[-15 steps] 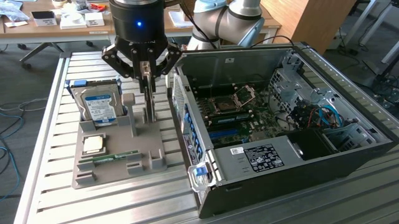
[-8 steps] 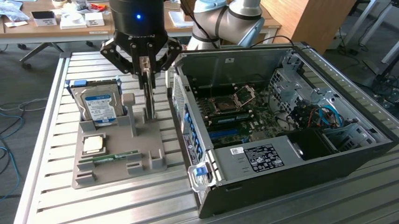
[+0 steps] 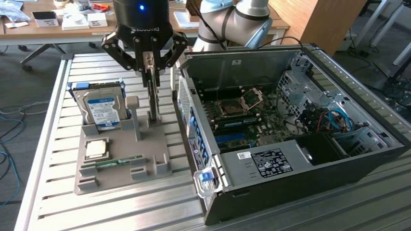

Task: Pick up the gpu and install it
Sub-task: 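Pick up the gpu and move the gpu toward the slot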

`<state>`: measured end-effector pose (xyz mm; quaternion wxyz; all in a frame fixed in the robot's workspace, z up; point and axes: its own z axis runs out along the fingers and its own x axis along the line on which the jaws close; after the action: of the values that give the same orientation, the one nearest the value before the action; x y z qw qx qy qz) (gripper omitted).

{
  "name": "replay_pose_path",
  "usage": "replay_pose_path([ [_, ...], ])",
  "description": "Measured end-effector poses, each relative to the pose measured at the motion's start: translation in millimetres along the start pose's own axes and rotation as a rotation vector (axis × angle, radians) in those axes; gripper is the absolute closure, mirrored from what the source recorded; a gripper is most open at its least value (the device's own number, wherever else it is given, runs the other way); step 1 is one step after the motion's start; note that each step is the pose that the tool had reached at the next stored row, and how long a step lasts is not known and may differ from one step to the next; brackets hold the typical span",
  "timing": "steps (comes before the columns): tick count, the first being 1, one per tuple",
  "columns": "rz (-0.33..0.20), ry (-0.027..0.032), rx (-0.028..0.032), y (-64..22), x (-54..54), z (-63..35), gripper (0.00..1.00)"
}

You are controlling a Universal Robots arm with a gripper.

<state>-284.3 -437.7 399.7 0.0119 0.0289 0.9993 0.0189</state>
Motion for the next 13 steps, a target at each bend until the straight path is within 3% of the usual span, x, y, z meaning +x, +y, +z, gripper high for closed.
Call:
replay_pose_path([
  [1, 0.0, 0.0, 0.0, 0.1, 0.0, -1.6, 0.73],
  [2, 0.0, 0.0, 0.0, 0.4, -0.2, -10.3, 0.73],
  [13, 0.0, 0.0, 0.0, 0.9, -0.5, -23.4, 0.73],
])
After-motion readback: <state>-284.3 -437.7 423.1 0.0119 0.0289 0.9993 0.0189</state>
